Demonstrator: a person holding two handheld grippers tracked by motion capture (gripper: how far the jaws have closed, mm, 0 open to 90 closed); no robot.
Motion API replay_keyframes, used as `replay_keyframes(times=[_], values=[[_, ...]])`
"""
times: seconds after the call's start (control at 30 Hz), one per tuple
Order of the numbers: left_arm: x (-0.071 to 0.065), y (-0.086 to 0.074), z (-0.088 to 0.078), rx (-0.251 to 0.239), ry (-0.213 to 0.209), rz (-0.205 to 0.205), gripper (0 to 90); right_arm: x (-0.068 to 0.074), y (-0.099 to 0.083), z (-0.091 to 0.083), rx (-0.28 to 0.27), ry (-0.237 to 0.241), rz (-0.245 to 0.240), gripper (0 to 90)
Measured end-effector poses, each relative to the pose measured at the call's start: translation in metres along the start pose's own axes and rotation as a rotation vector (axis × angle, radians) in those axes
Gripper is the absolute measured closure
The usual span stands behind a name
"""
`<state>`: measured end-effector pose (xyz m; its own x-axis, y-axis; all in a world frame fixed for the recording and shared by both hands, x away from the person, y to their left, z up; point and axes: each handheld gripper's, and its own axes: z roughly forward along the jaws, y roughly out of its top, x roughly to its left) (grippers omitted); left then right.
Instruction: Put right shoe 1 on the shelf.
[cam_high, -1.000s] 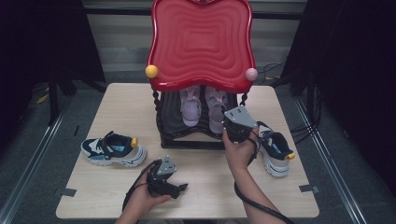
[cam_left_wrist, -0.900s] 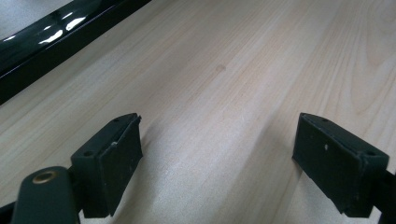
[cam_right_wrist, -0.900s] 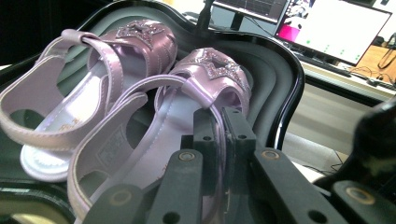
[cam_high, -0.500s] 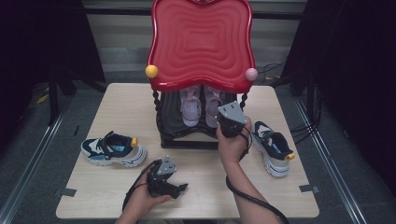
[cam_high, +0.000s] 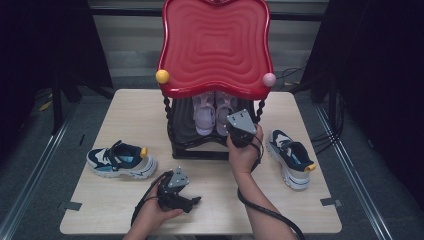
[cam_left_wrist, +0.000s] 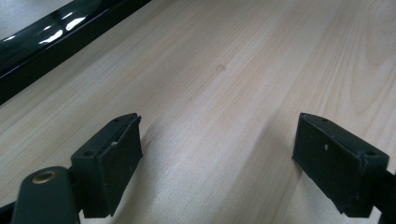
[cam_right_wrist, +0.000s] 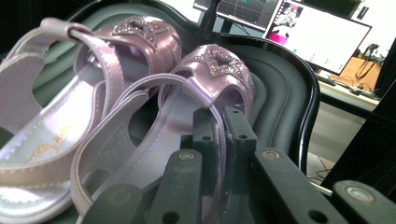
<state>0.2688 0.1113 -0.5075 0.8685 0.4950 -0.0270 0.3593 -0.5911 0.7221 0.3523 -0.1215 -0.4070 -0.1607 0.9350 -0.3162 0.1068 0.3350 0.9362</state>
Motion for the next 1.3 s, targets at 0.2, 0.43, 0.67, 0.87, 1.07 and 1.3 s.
replay_keyframes(times=[0.2, 0.43, 0.67, 0.87, 1.07, 1.3], values=[[0.000, 0.000, 0.000, 0.000, 0.000, 0.000, 14.9, 0.000, -0.006, 0.000, 0.015, 0.010, 0.015, 83.7], [0.000, 0.000, 0.000, 0.000, 0.001, 0.000, 14.9, 0.000, -0.006, -0.001, 0.026, 0.033, 0.030, 82.0], [0.000, 0.000, 0.000, 0.001, 0.000, 0.000, 14.9, -0.004, -0.007, -0.001, 0.037, 0.053, 0.035, 75.3], [0.000, 0.000, 0.000, 0.003, 0.002, 0.000, 14.9, -0.009, -0.008, -0.007, 0.026, 0.074, 0.050, 68.2], [0.000, 0.000, 0.000, 0.002, 0.001, 0.000, 14.8, -0.013, -0.007, -0.018, 0.015, 0.129, 0.052, 60.3], [0.000, 0.000, 0.000, 0.001, 0.001, 0.000, 14.9, -0.015, -0.002, -0.031, 0.011, 0.197, 0.079, 49.5]])
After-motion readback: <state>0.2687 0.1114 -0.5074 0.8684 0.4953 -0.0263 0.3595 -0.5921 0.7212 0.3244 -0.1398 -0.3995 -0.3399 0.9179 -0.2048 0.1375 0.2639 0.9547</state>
